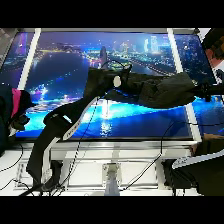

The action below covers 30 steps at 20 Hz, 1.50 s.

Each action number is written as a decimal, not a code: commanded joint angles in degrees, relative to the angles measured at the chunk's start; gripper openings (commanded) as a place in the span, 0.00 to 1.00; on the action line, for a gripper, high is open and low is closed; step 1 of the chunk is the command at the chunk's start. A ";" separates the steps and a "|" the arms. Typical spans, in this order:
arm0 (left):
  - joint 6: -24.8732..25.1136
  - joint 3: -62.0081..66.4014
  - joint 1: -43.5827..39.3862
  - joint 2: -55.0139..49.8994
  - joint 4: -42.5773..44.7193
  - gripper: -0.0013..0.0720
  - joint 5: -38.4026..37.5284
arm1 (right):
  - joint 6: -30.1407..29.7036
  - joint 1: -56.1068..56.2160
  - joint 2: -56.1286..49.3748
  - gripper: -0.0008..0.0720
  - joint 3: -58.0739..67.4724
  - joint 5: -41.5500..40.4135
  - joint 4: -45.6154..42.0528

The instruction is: Fold the clothes and pants, and hang the long-sleeved shirts on hangers.

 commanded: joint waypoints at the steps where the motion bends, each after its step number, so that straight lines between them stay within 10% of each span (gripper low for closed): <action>1: -4.35 0.00 -0.94 -2.95 -1.55 0.03 4.50 | 0.04 0.63 0.61 0.04 0.02 0.35 1.90; 8: -5.18 0.02 0.07 -3.89 -1.60 0.03 4.50 | -0.17 0.90 5.03 0.04 0.04 0.17 16.81; 19: -4.46 0.07 10.10 9.25 19.08 0.03 -5.18 | 1.64 1.14 7.21 0.04 12.17 -5.60 7.93; 30: -4.50 0.07 23.74 20.15 18.62 0.03 -3.48 | 10.82 46.49 1.95 0.04 14.93 -18.21 -0.35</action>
